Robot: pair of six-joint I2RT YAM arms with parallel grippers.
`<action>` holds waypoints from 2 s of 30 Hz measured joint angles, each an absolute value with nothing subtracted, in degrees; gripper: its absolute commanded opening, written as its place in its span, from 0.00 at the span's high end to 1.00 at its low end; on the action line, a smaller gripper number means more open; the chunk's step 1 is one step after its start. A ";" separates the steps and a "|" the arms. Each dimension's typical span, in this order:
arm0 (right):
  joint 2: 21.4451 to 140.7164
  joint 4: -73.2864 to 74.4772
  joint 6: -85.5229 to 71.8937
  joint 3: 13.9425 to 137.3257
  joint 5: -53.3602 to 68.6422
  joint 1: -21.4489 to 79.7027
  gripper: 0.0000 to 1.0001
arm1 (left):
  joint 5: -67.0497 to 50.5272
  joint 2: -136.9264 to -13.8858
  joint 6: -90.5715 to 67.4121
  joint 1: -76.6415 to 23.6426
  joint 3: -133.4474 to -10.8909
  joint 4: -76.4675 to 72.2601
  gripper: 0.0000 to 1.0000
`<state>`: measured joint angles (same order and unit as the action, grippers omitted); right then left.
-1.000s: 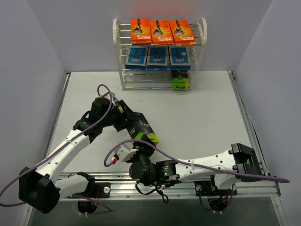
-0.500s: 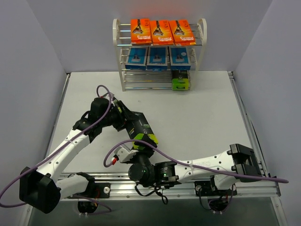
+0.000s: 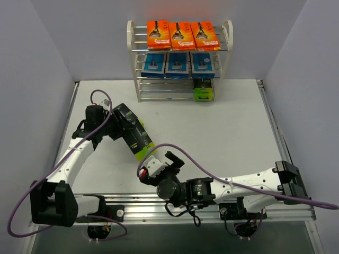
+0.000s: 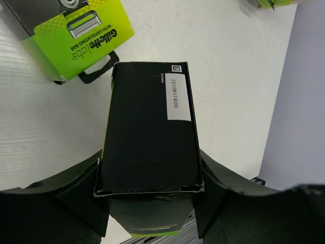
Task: Place and organize the shaving razors onto the shelf
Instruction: Pass the shaving razor from the right arm to the left, then pass the shaving razor from the left arm to the right
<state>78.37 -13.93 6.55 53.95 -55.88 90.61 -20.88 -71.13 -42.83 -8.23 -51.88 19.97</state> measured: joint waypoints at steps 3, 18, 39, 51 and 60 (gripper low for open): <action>76.29 -13.50 2.02 50.92 -50.24 87.85 0.14 | -22.57 -72.23 -40.56 -6.37 -51.88 20.14 0.98; 60.55 -22.33 -17.76 40.21 -7.09 55.79 0.12 | -45.06 -68.60 -43.51 -5.54 -42.87 -7.18 0.98; 77.56 -66.08 -49.28 29.67 38.22 38.06 0.13 | -59.13 -68.77 -55.16 -8.51 -38.13 -32.69 0.98; 83.26 -74.37 -58.72 27.46 43.59 37.98 0.28 | -62.76 -68.79 -62.30 -8.69 -36.34 -47.29 0.98; 83.55 -76.16 -60.25 27.40 46.11 38.24 0.69 | -63.22 -69.82 -63.48 -8.86 -36.34 -47.51 0.89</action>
